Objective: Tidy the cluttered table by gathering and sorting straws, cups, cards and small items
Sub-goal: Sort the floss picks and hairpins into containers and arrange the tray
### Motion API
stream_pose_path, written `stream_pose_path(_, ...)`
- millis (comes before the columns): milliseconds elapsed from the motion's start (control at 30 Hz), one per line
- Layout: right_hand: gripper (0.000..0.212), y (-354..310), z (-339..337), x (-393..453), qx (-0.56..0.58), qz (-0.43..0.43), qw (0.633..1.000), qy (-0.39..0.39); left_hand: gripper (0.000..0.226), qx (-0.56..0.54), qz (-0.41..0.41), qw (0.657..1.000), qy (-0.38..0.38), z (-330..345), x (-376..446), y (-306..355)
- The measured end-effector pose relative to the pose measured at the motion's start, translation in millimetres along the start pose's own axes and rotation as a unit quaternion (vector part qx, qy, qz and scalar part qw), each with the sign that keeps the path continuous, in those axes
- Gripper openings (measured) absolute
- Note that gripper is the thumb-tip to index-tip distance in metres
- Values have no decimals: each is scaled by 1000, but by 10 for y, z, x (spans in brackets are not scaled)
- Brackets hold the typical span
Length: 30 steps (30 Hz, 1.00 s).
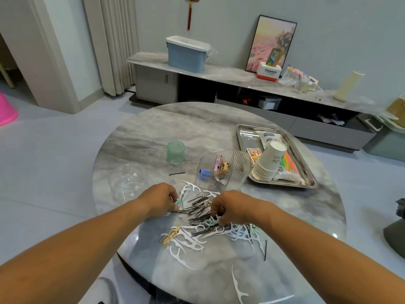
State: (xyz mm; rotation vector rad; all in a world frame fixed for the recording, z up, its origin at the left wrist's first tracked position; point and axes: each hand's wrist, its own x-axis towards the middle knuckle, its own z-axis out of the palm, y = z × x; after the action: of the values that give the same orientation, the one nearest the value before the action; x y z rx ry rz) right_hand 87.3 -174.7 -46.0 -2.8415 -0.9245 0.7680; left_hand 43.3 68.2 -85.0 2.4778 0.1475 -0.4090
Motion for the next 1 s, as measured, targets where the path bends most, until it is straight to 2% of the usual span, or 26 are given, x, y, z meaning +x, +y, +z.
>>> stream_pose_path(67, 27, -81, -19, -39, -15, -20, 999, 40, 10, -46, 10, 999, -24, 24, 4, 11)
stream_pose_path(133, 27, -248, -4, -28, -4, -60, 996, 72, 4, -75, 9, 997, -15, 53, 27, 20)
stream_pose_path(233, 34, -568, 153, 47, 18, -136, 990, 41, 16, -86, 0, 996, 39, 80, 69, 16)
stream_pose_path(333, 40, -800, 365, 133, 3, -171, 985, 31, 26, -100, 9, 992, 72, 99, 88, -22)
stream_pose_path(467, 23, -846, 433, 217, 45, -143, 988, 37, 35, -161, 43, 982, 89, 142, 70, -72)
stream_pose_path(600, 6, -705, 339, 200, 77, -111, 989, 58, 27, -69, 118, 982, 130, 164, 20, -185)
stream_pose_path(700, 6, -552, 180, 106, 139, -98, 982, 78, 37, -18, 165, 977, 135, 240, -77, -270)
stream_pose_path(767, 8, -417, -6, 58, 198, -84, 967, 134, 54, 3, 172, 981, 93, 317, -131, -303)
stream_pose_path(867, 15, -171, -384, 33, 270, -20, 923, 273, 68, 79, 194, 977, 35, 456, -168, -270)
stream_pose_path(933, 19, -10, -613, 38, 270, 36, 896, 350, 71, 130, 221, 967, 17, 543, -177, -188)
stream_pose_path(1000, 19, 132, -756, 69, 248, 85, 892, 369, 72, 160, 245, 956, 6, 631, -192, -102)
